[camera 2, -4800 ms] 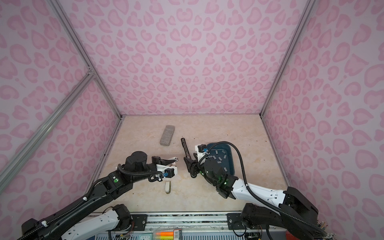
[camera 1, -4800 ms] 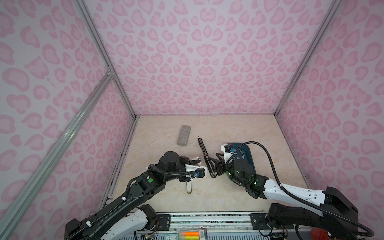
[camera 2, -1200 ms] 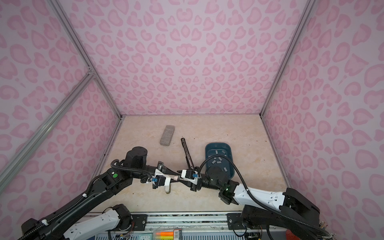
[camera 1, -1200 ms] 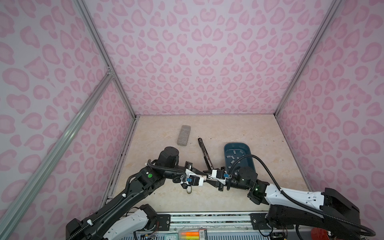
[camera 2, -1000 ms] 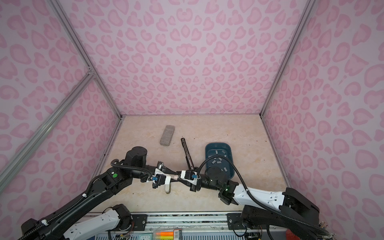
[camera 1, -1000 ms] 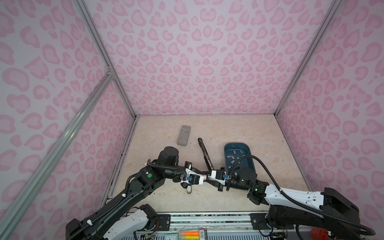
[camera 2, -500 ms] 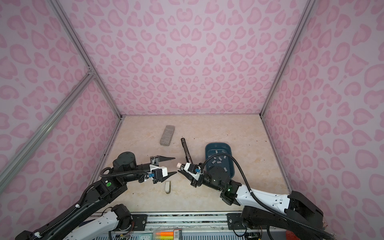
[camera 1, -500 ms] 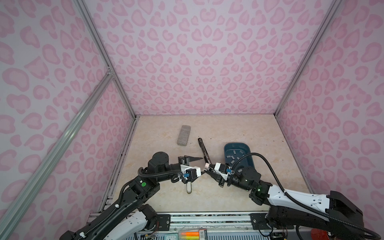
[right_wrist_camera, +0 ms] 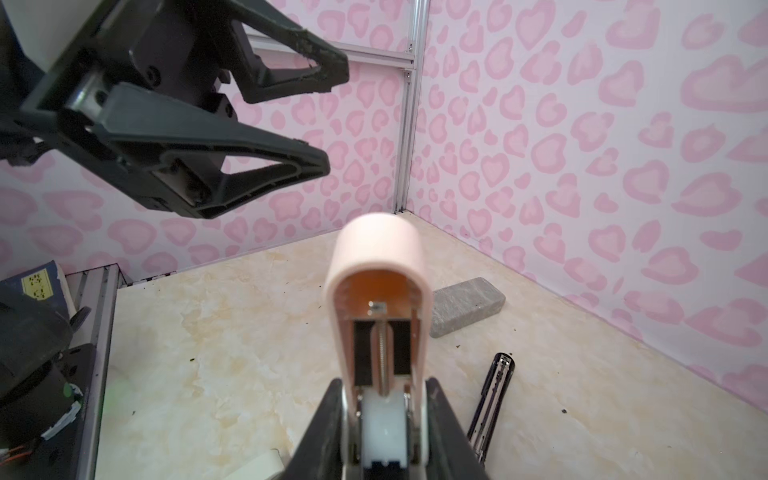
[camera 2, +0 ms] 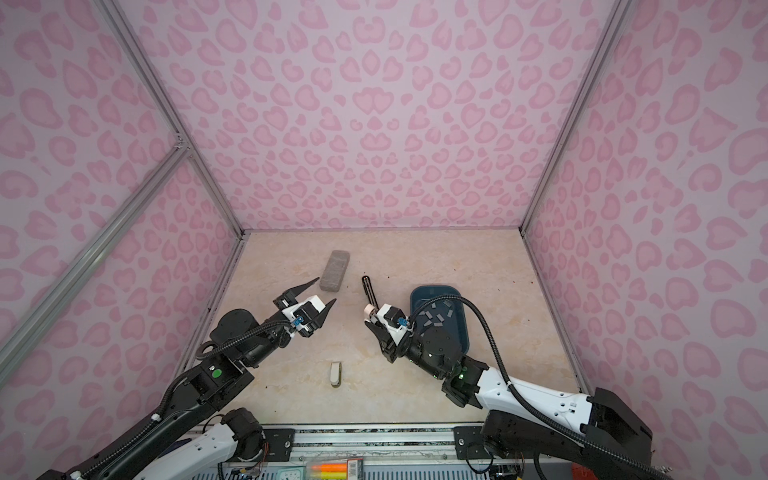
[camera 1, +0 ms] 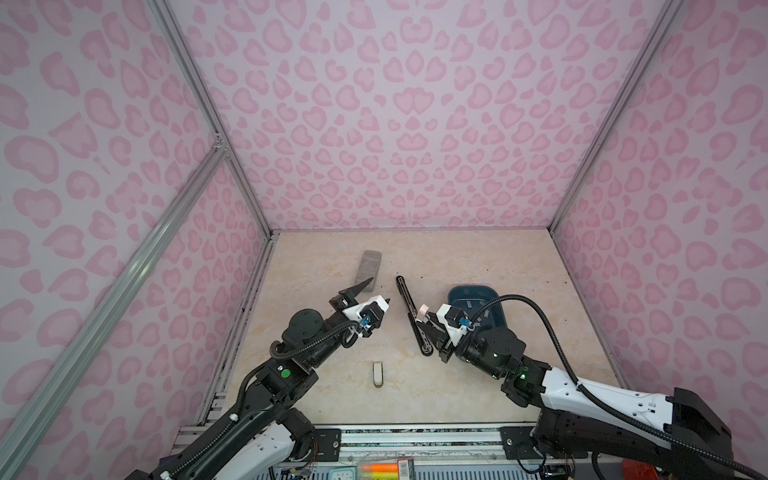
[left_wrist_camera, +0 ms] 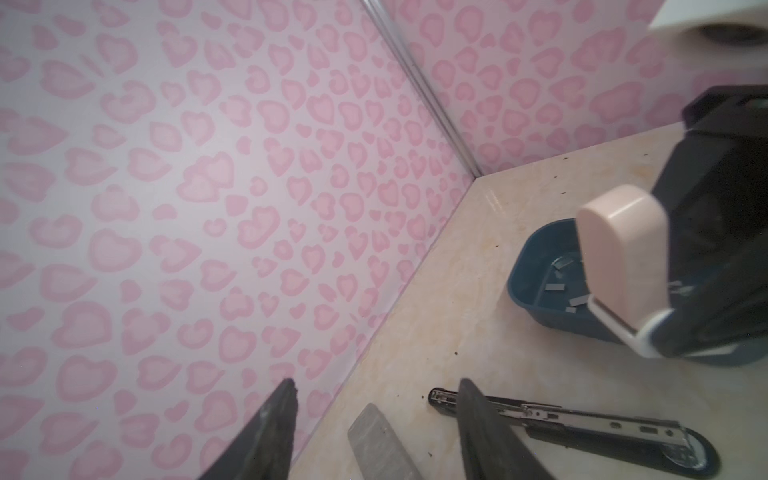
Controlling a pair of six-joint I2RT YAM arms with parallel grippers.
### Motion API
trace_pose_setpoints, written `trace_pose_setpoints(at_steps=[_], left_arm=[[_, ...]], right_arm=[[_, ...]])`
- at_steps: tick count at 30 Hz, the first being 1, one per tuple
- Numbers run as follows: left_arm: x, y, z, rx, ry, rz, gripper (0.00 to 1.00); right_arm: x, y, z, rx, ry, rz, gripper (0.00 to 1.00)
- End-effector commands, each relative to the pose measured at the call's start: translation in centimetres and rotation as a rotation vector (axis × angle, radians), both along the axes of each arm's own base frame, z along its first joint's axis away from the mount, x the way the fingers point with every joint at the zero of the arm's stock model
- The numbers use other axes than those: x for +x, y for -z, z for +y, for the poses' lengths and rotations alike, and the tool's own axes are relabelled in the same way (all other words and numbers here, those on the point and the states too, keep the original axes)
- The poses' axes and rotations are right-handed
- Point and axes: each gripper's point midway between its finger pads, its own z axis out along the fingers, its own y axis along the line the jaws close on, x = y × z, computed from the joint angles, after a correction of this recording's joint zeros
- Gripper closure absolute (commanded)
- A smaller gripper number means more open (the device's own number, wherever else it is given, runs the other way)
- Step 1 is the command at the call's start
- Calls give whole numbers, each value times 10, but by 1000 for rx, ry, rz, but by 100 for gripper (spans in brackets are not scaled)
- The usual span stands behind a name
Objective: Load the staples into the stapler
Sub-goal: 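Open the left gripper and draw it back while the right gripper holds the stapler, then lower the pink mini stapler beside the black stapler with the right gripper and release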
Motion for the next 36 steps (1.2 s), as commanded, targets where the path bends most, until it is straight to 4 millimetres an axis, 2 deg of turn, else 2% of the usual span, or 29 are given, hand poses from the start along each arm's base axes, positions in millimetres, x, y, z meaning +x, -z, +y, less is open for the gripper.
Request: trace_pose_setpoints(at_steps=[1,6,9,13,25,30,36], left_arm=[[17,-23,29,-92,-179,-47,38],[23,-25,38,-100,-237,-43,38],[23,-23,37,-92,-231,-34,38],[22,-22,35,-89,-215,-30,38],[22,-19,33,-76,-206,-27,38],[20,-19,31,-74,-193,-24,38],[19,-19,29,-71,-180,-22,38]], right_arm=[[9,11,0,12,54,127,96],[31,32,-1,55,198,337,95],[35,53,11,39,211,422,98],[41,91,29,-56,260,493,100],[72,184,79,-358,353,577,100],[83,209,85,-418,408,590,99],[90,224,83,-438,455,603,95]])
